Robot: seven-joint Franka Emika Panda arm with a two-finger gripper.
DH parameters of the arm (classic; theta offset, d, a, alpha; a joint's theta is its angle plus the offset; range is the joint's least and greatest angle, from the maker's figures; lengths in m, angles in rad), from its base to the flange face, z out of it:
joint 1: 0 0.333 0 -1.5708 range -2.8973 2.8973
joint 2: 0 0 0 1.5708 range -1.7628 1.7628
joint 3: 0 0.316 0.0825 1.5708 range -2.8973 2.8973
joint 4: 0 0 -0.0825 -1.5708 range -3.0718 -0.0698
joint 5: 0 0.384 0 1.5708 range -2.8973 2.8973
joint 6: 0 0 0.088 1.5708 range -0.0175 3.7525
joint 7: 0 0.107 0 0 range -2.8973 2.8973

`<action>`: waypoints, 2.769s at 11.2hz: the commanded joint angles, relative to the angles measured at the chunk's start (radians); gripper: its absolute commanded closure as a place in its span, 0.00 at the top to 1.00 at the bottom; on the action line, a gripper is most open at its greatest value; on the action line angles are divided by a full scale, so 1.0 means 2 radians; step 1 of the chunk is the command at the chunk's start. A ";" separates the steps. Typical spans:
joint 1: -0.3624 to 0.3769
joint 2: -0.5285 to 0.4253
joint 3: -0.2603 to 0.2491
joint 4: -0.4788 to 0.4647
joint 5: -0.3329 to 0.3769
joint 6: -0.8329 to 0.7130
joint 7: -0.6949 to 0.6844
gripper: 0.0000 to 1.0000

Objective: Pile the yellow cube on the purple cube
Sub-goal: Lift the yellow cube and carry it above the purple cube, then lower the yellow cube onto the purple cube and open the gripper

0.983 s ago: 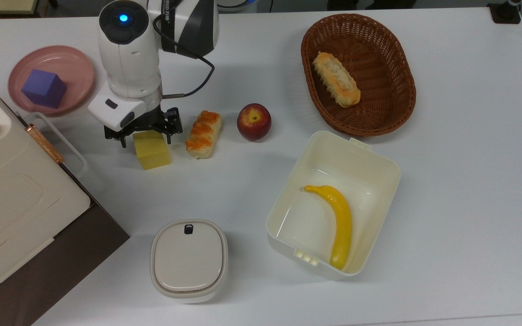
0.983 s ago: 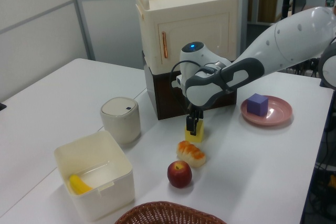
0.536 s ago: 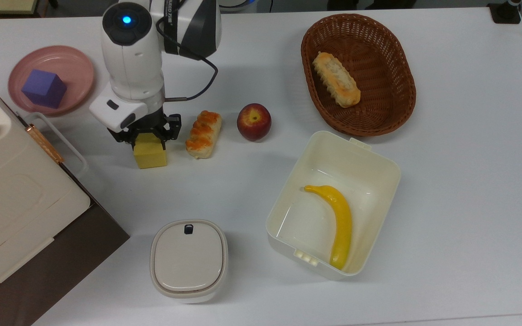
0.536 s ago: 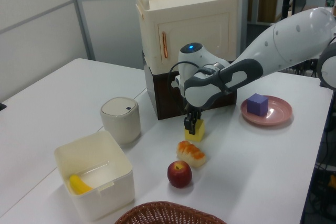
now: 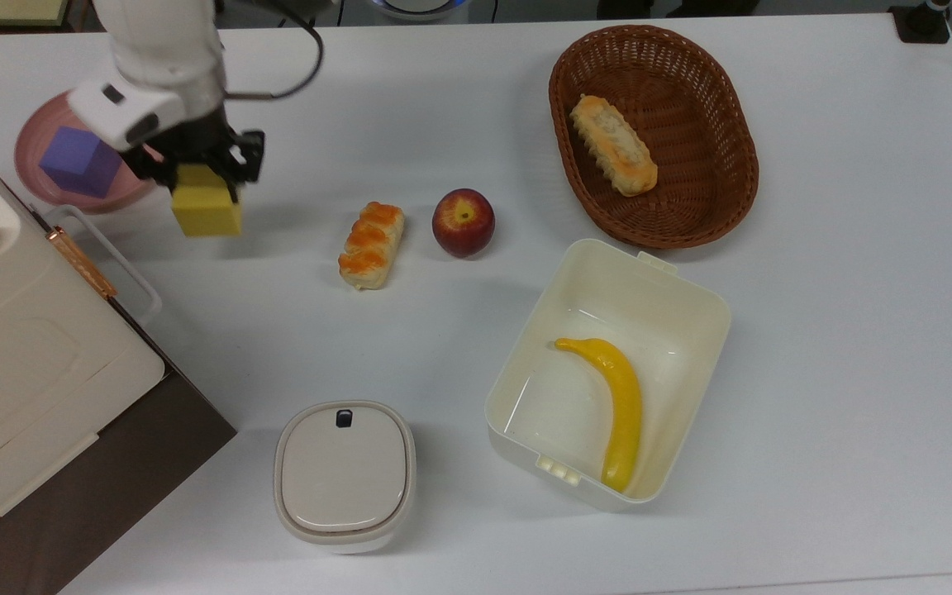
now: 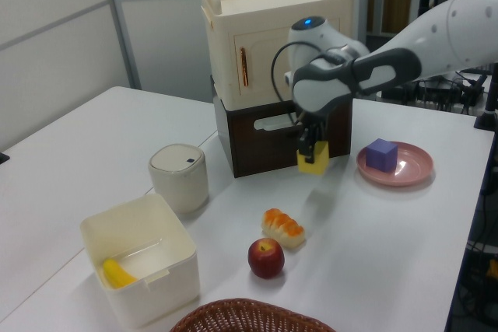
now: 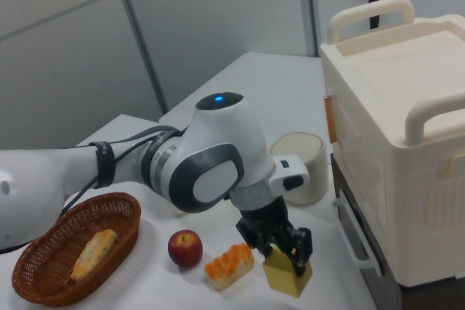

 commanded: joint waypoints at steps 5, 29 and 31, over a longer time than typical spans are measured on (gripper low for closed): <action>-0.104 -0.026 -0.002 -0.022 -0.005 -0.024 -0.168 0.52; -0.176 0.005 -0.006 0.006 0.044 0.013 -0.197 1.00; -0.170 0.000 -0.001 0.006 0.044 0.008 -0.186 1.00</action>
